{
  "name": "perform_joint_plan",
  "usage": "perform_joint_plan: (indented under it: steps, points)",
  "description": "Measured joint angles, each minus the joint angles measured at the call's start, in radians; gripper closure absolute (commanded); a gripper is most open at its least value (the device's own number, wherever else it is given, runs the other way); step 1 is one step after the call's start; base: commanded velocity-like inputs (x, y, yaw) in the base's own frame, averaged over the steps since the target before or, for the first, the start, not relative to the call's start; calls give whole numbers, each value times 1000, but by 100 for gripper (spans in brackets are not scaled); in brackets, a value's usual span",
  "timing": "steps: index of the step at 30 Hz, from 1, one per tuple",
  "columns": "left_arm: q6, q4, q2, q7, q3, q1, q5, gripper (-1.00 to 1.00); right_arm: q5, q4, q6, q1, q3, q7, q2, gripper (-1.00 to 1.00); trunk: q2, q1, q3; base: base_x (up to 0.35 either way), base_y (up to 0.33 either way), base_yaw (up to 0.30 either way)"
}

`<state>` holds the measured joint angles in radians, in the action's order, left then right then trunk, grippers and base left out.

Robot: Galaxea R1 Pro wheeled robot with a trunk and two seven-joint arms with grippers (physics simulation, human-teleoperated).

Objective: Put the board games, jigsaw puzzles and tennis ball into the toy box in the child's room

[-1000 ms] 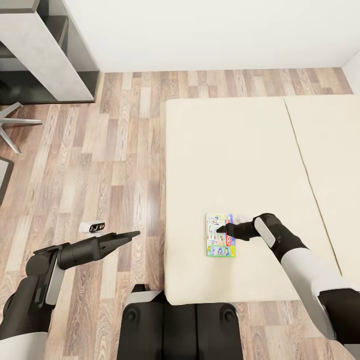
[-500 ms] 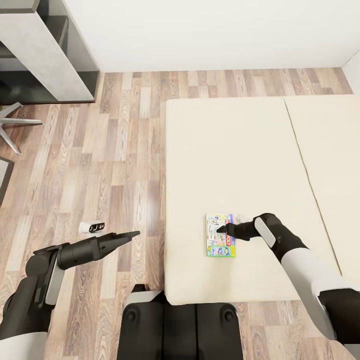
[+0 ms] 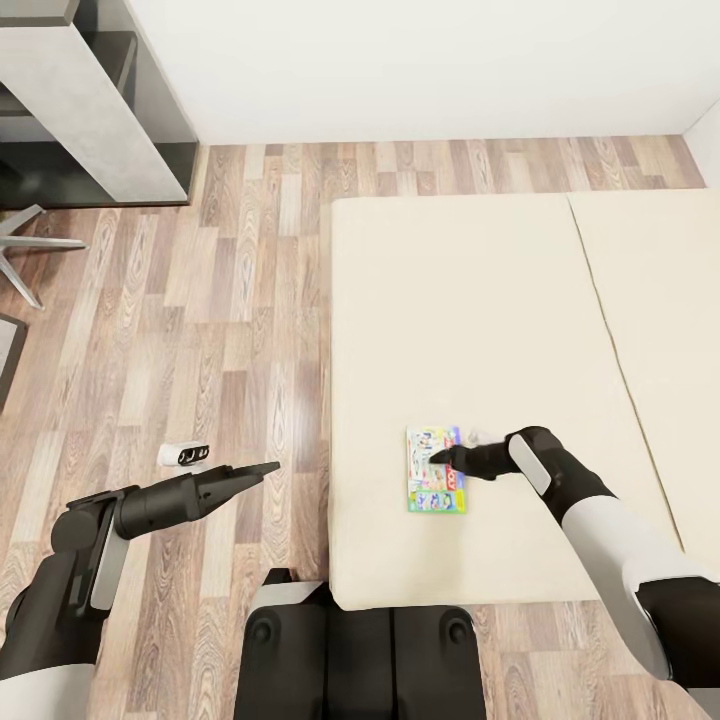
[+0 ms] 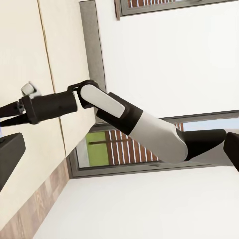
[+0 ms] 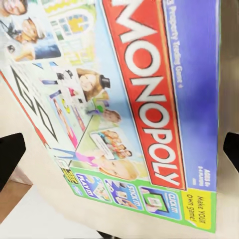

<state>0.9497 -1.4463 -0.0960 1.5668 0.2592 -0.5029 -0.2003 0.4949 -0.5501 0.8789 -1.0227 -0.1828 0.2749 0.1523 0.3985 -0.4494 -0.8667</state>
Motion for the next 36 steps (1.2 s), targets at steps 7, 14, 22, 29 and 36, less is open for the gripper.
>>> perform_joint_plan:
  steps: [7,14,22,29,36]
  points:
    - [0,0,0,0,0,0,0,-100,-10,0,-2,0,0,84,0,-100,0,0,0,0,0,0]
    - [0,0,1,0,0,0,0,-100,-11,1,-5,0,-1,91,-1,-100,0,0,0,0,0,0]
    - [0,0,0,0,0,0,0,-100,-16,1,-13,0,-3,83,-1,-100,0,0,0,0,0,0]
    - [0,0,0,0,0,0,0,-100,-17,2,-20,0,-3,82,1,-100,0,0,0,0,0,0]
    - [0,0,0,0,0,0,0,-100,-19,2,-50,0,-3,83,-1,-100,0,0,0,0,0,0]
